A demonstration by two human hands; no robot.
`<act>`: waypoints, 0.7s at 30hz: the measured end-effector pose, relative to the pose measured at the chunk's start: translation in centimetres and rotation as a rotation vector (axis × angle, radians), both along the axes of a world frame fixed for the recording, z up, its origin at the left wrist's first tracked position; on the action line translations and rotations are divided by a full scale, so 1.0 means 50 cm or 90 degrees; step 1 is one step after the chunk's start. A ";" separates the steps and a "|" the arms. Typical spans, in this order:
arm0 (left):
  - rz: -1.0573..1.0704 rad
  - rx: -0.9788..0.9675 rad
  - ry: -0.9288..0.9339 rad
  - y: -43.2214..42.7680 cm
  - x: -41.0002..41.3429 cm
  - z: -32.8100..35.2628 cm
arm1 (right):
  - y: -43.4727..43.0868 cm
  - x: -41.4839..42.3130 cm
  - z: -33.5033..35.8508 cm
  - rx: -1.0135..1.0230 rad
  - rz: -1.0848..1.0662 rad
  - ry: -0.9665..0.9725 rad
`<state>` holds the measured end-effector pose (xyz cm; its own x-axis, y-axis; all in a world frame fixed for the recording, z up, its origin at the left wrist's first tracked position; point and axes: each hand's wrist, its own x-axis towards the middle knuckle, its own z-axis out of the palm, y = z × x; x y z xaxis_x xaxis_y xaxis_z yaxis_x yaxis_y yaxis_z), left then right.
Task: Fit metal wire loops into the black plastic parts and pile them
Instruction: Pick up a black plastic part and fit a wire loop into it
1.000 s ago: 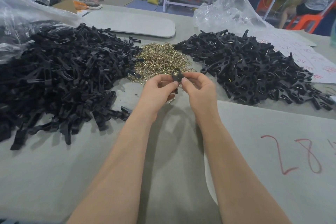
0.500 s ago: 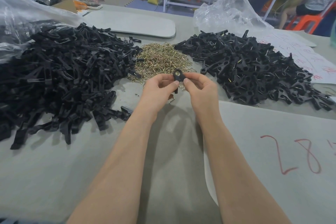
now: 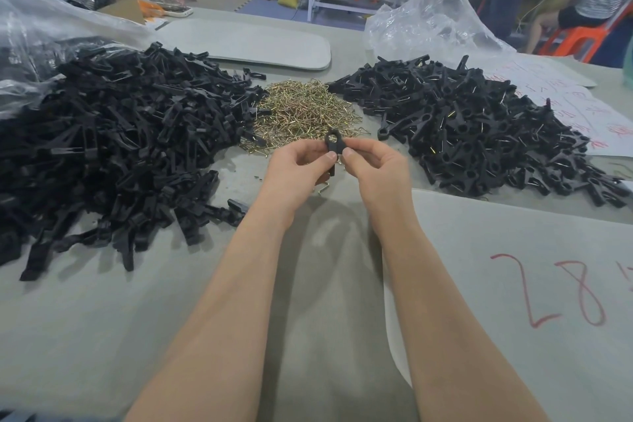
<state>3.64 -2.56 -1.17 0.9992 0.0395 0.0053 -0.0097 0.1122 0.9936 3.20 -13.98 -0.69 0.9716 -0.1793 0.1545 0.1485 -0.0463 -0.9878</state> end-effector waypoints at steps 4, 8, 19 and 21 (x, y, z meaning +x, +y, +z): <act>-0.006 -0.038 -0.011 0.006 -0.002 0.006 | 0.000 -0.001 0.001 0.016 0.000 0.015; 0.000 -0.064 -0.006 0.008 -0.004 0.011 | -0.002 -0.003 0.007 0.109 0.056 0.041; 0.104 -0.464 0.074 0.044 0.008 0.030 | 0.012 -0.001 -0.024 -0.391 0.011 0.061; 0.118 -0.551 0.118 0.054 0.011 0.030 | 0.023 -0.004 -0.039 -0.546 0.033 0.074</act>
<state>4.17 0.15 0.34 0.9584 0.1151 -0.2612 0.0497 0.8336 0.5501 3.02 -12.83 -2.62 0.9934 -0.0012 0.1145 0.0709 -0.7785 -0.6236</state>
